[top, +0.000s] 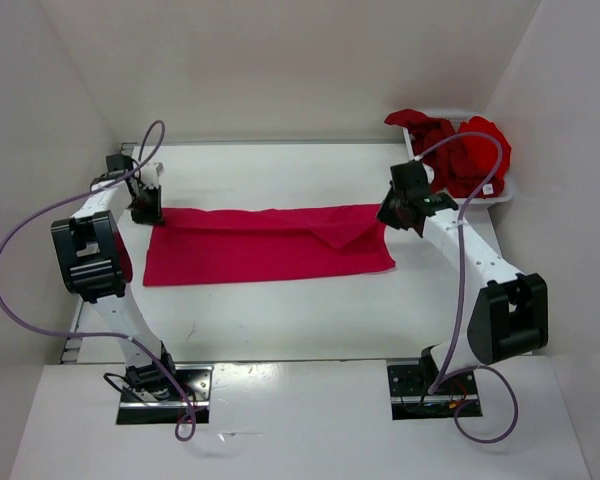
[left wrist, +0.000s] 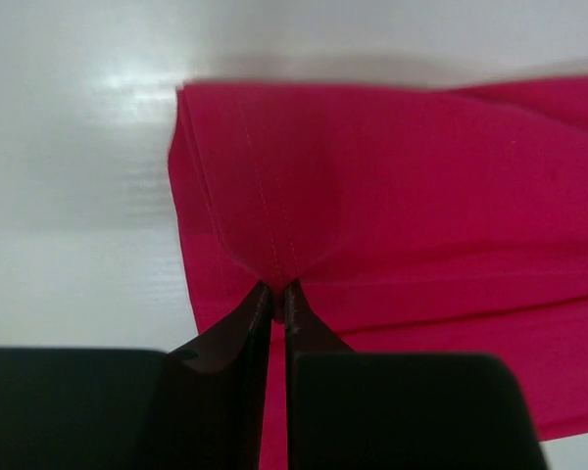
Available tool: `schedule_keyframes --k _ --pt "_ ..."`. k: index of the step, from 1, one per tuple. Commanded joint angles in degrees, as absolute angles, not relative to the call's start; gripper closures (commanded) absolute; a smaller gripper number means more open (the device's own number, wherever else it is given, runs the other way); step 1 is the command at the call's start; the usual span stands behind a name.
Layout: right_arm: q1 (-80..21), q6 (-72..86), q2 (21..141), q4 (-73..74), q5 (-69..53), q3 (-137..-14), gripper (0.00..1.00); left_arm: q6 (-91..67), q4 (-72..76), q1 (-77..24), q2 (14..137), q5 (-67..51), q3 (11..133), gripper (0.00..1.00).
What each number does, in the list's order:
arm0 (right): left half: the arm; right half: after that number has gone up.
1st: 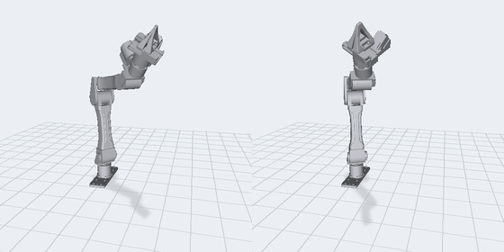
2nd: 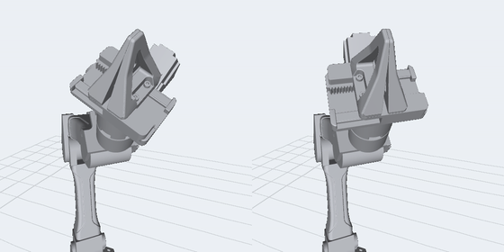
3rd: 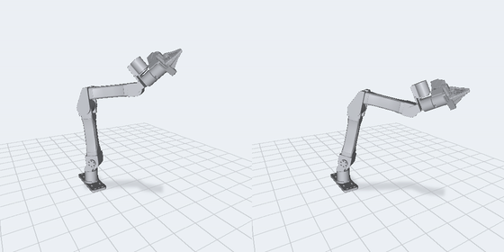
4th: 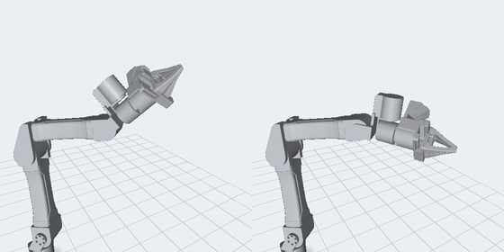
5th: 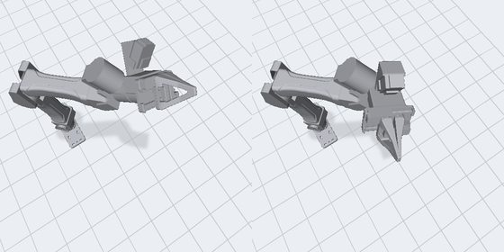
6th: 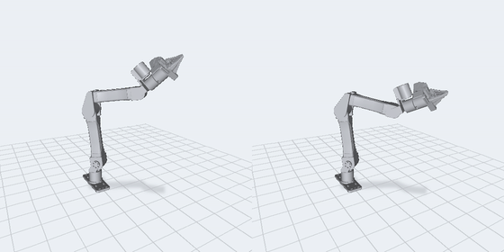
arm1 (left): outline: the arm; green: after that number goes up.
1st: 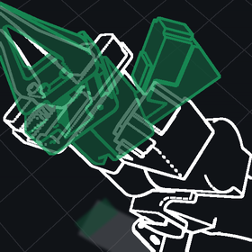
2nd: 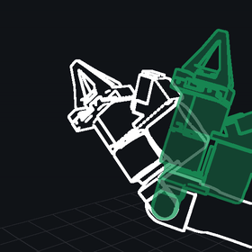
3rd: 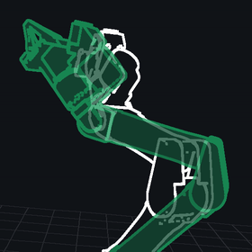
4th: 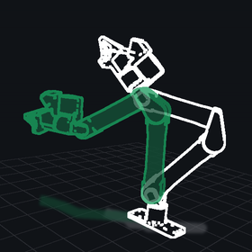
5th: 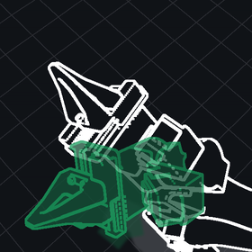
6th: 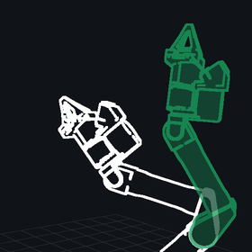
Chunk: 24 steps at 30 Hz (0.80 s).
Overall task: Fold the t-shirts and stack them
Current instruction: Fold the other side of the tshirt into a rectangle
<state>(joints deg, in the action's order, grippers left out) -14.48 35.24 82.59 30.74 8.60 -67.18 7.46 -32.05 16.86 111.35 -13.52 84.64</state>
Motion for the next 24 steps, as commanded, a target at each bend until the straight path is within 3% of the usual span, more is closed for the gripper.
schedule_keyframes --k 1,18,20,21,22,23,24 --pt "-14.9 36.3 81.4 30.1 8.4 -62.8 1.00 10.8 -32.9 17.2 112.1 -10.0 81.4 1.00" --pt "-14.9 36.8 85.9 29.5 7.1 -59.8 1.00 13.8 -32.9 17.2 110.5 -3.3 76.6 0.99" --pt "-14.9 36.8 87.7 30.1 8.8 -59.8 0.91 13.8 -32.9 17.2 110.5 -4.4 76.6 0.90" --pt "-14.9 36.8 88.4 30.8 9.6 -59.8 0.71 13.8 -32.9 17.2 110.5 -4.9 76.6 0.86" --pt "-14.9 36.8 89.9 32.0 11.6 -60.6 0.58 13.8 -32.9 17.2 110.5 -5.5 76.6 0.75" --pt "-14.9 36.8 90.5 32.8 12.7 -62.0 0.45 13.8 -33.5 17.2 110.5 -6.1 76.6 0.72" --pt "-14.9 36.8 90.5 34.1 13.9 -62.7 0.39 13.8 -33.5 17.2 110.5 -6.8 76.6 0.69"
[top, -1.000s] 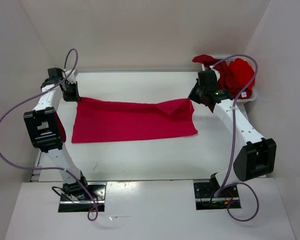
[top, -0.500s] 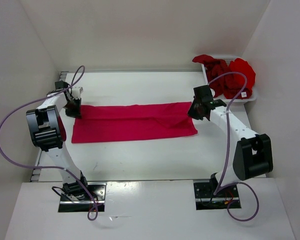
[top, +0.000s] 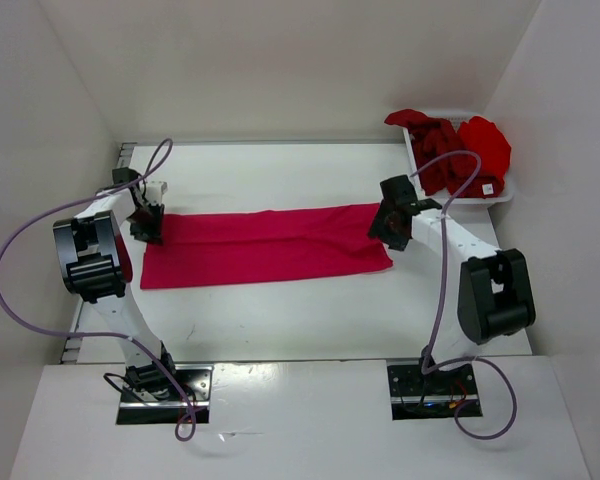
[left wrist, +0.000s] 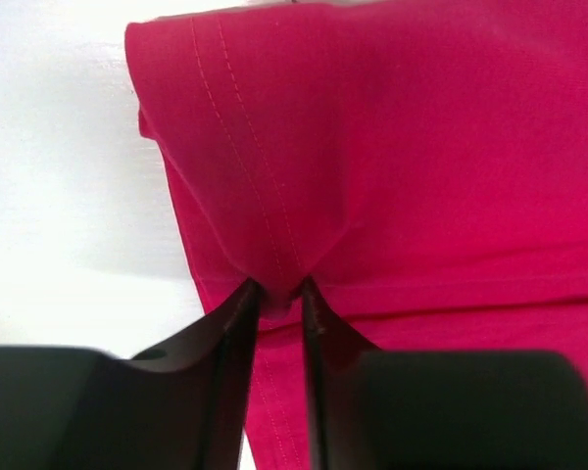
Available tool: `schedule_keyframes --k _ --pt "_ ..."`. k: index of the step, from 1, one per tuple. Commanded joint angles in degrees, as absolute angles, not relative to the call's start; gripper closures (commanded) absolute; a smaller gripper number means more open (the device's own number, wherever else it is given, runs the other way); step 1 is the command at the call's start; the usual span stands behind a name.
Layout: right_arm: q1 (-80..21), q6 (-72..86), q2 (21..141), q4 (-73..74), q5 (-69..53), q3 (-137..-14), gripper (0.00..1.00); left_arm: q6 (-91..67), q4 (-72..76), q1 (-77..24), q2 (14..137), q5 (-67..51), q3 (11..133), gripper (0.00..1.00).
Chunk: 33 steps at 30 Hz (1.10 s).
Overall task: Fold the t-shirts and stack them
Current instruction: Fold the other side of the tshirt into a rectangle
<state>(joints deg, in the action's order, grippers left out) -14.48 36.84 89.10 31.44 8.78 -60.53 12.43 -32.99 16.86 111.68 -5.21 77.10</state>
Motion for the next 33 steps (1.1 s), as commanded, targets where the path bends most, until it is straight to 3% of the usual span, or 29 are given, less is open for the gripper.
schedule_keyframes --k 1,5,9,11,16,23,33 --pt "-15.6 36.8 90.5 34.1 16.2 -63.3 0.39 13.8 -33.5 17.2 109.9 -6.8 76.1 0.65" --pt "-20.6 36.8 87.8 36.3 23.8 -66.3 0.38 13.8 -33.5 17.2 108.1 -6.8 75.6 0.48" --pt "-32.6 36.2 86.2 36.3 32.1 -68.4 0.42 13.8 -33.5 17.2 107.5 -6.2 75.1 0.43" --pt "-40.1 34.6 88.2 34.8 33.1 -70.0 0.48 13.2 -33.5 17.2 106.9 -5.6 74.4 0.40" --pt "-46.7 31.1 98.3 35.7 33.0 -73.6 0.67 13.2 -33.5 17.2 106.3 -5.6 74.4 0.39" --pt "-48.2 26.6 110.2 36.0 38.4 -78.1 0.64 12.7 -33.5 17.2 106.3 -5.1 74.4 0.39" --pt "-48.2 24.9 113.2 34.2 40.3 -80.0 0.64 12.7 -33.0 17.2 105.7 -4.6 73.9 0.38"
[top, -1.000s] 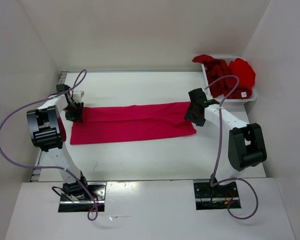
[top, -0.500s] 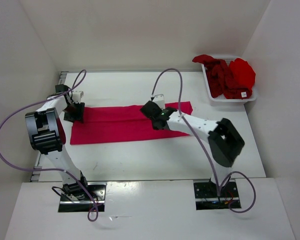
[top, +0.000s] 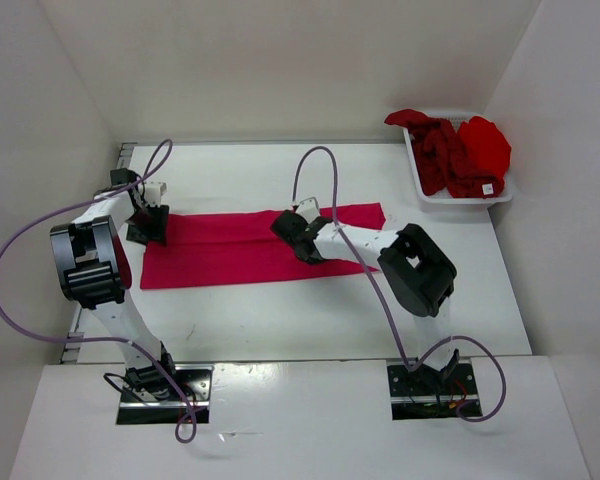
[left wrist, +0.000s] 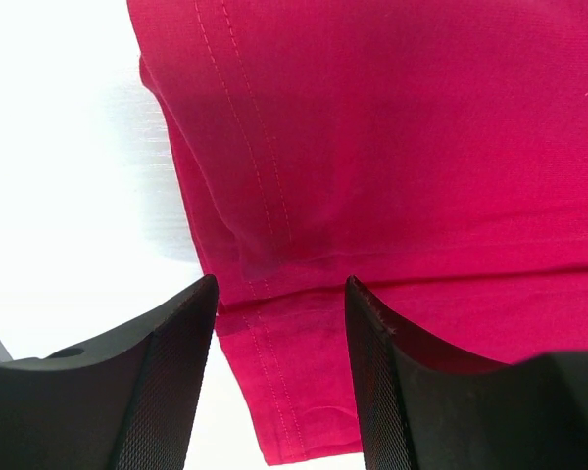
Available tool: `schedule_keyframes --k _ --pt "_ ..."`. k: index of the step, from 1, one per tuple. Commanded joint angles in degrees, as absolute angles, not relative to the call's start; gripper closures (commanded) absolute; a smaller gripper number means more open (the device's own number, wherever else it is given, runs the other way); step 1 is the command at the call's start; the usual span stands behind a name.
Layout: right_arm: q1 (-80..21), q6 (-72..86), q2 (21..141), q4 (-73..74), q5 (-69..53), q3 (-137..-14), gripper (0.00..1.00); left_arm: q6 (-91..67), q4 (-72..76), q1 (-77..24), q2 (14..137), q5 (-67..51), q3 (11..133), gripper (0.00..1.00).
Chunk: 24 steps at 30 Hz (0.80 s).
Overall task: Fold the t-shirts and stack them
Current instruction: Fold the other side of the tshirt into a rectangle
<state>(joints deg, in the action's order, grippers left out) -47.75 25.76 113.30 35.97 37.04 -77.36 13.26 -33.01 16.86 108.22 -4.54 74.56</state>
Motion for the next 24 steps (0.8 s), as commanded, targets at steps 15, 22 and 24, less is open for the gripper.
schedule_keyframes --k 15,22,24 --pt "-42.5 21.4 114.4 30.2 34.9 -79.3 0.70 12.7 -33.0 17.2 105.7 -4.0 73.9 0.38" --pt "-42.5 20.2 113.9 29.7 31.9 -79.3 0.73 12.7 -33.0 17.2 105.2 -4.0 73.9 0.38" --pt "-42.5 19.7 112.5 29.2 30.5 -77.7 0.71 12.7 -33.0 17.2 105.2 -4.0 73.4 0.38"
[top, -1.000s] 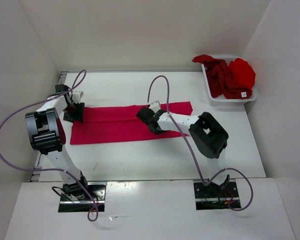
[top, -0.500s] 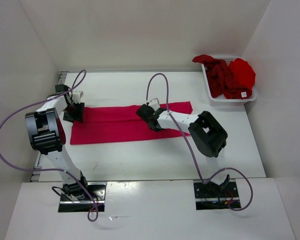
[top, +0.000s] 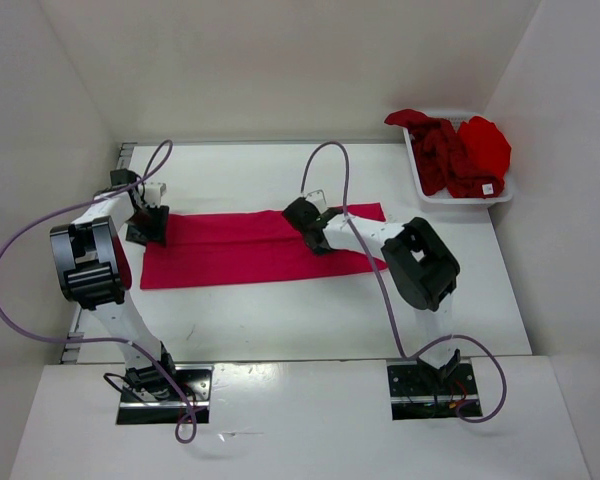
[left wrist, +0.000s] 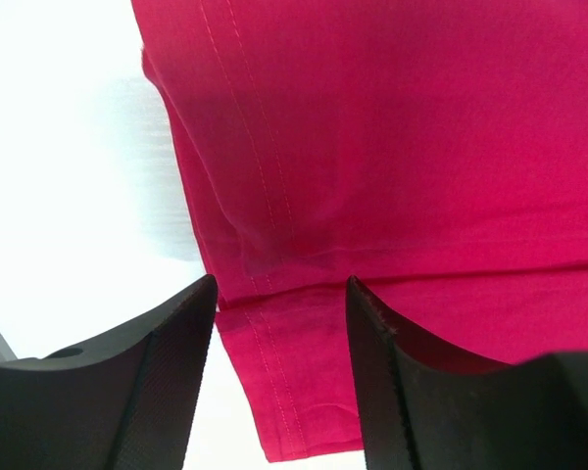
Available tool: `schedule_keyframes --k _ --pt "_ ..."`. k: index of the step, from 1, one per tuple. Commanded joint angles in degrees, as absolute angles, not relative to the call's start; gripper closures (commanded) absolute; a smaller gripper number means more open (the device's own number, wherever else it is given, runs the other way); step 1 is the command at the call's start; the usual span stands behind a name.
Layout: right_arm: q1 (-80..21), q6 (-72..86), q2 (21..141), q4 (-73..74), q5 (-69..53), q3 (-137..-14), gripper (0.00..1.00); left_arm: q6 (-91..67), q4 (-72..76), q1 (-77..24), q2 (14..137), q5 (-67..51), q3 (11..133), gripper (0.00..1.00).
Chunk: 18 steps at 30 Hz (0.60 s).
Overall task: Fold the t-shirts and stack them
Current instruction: Fold the other side of the tshirt into a rectangle
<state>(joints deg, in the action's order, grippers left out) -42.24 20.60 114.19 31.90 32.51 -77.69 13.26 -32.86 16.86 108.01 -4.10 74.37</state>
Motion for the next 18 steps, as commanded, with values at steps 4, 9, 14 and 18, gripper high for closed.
schedule_keyframes --k 4,9,14,18 --pt "-42.5 17.9 109.3 25.8 25.8 -75.0 0.70 13.2 -33.0 17.2 105.2 -4.0 73.4 0.37" --pt "-41.3 16.9 110.7 26.9 25.1 -75.0 0.69 13.2 -33.0 17.2 105.2 -4.0 73.4 0.37" --pt "-41.3 16.9 110.1 26.9 24.6 -75.0 0.67 13.2 -33.0 17.2 105.2 -4.0 73.4 0.37" --pt "-40.8 17.5 110.1 27.4 25.8 -74.3 0.67 13.2 -33.0 17.2 105.2 -4.0 72.9 0.37"
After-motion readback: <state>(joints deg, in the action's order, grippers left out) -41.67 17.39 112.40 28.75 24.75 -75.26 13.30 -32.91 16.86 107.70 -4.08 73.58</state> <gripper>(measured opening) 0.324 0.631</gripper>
